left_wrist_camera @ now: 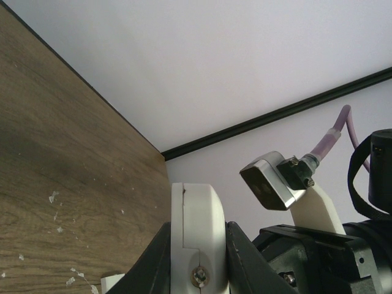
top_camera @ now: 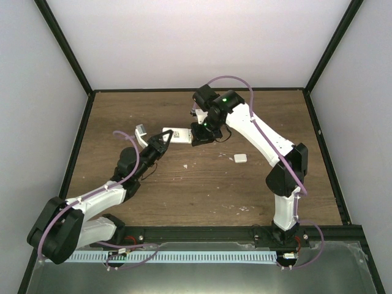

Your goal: Load the batteries into the remote control

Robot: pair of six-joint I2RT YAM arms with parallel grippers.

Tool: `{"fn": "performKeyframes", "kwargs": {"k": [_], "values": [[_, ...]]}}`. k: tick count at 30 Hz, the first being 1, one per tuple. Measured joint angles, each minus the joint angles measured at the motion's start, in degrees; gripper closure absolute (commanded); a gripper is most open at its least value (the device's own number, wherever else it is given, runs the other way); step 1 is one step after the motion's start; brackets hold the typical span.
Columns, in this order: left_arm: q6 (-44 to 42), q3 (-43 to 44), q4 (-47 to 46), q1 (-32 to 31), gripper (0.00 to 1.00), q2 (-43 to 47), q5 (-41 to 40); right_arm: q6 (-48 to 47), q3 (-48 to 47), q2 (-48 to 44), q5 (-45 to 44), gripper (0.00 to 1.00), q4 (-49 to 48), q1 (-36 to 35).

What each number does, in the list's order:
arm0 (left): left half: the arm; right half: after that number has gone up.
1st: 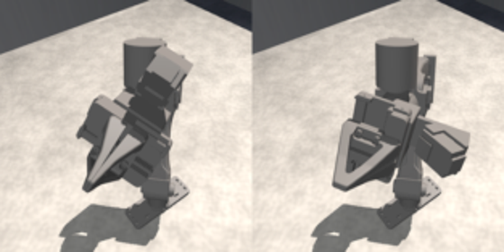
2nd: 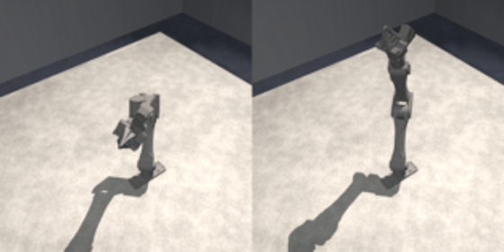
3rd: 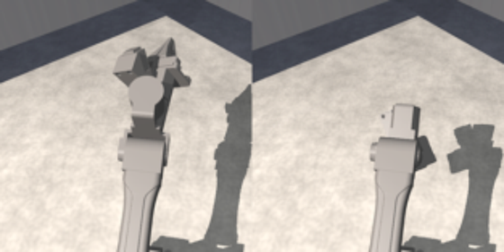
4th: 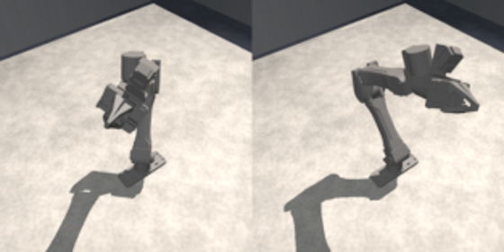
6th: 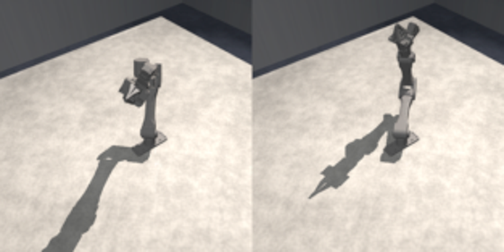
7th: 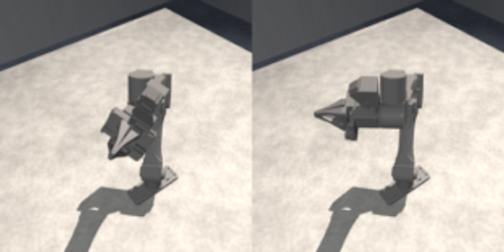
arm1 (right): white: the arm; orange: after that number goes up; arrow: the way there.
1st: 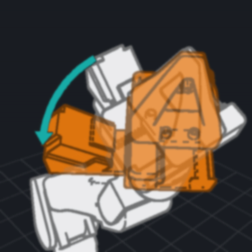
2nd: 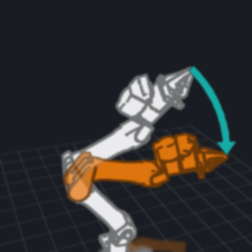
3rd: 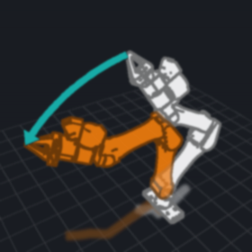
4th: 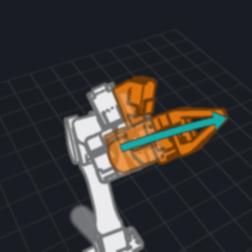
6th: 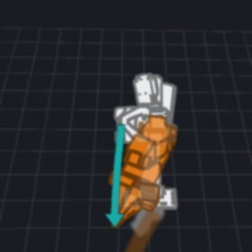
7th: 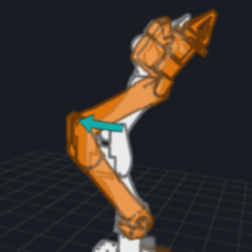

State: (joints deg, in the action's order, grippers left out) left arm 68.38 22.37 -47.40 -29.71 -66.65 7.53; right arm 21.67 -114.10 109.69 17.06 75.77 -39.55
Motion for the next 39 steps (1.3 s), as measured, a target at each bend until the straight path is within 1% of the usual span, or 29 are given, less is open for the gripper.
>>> {"fn": "performKeyframes", "kwargs": {"k": [5, 9, 20, 24, 26, 29, 34, 35, 36, 39], "values": [[0.15, 0.0, -0.57, -0.24, 1.0, -0.13, -0.33, 0.02, 0.0, 0.0, -0.09, 0.91, 0.42, 0.04], [0.2, 0.0, -0.76, -0.42, 1.0, -0.17, -0.46, -0.02, -0.09, 0.0, -0.42, 0.99, 0.74, 0.11], [0.17, 0.0, -2.32, -0.55, 1.0, -0.59, -1.07, -0.2, -1.36, -0.02, -1.14, 0.99, 1.31, 0.11], [-0.24, 0.0, -2.64, -0.79, 1.0, -0.66, -1.77, -0.2, 0.13, -1.27, -2.38, 0.99, 0.57, 0.11], [-0.59, 0.0, -3.15, -0.96, 1.0, -0.61, -2.25, -0.2, 2.67, -3.13, -3.32, 0.99, -0.07, 0.39], [-1.42, 0.02, -2.97, -1.07, 1.0, -0.26, -3.3, -0.11, 8.85, -7.45, -4.31, 0.99, -1.46, 1.49], [-3.5, 0.07, -1.14, -1.07, 1.0, 1.66, -4.96, -0.15, 22.4, -15.37, -4.83, 0.99, -6.25, 4.98], [-3.96, 0.09, -0.74, -1.05, 1.0, 2.08, -5.31, -0.35, 27.23, -17.22, -4.96, 0.99, -8.26, 5.66], [-4.22, 0.11, -0.57, -1.05, 1.0, 2.38, -5.55, -0.42, 28.39, -17.51, -5.07, 0.99, -8.57, 6.19], [-5.11, 0.46, 0.39, -1.03, 1.0, 3.34, -6.14, -1.18, 37.22, -18.1, -6.34, 0.99, -14.19, 7.19]]}}
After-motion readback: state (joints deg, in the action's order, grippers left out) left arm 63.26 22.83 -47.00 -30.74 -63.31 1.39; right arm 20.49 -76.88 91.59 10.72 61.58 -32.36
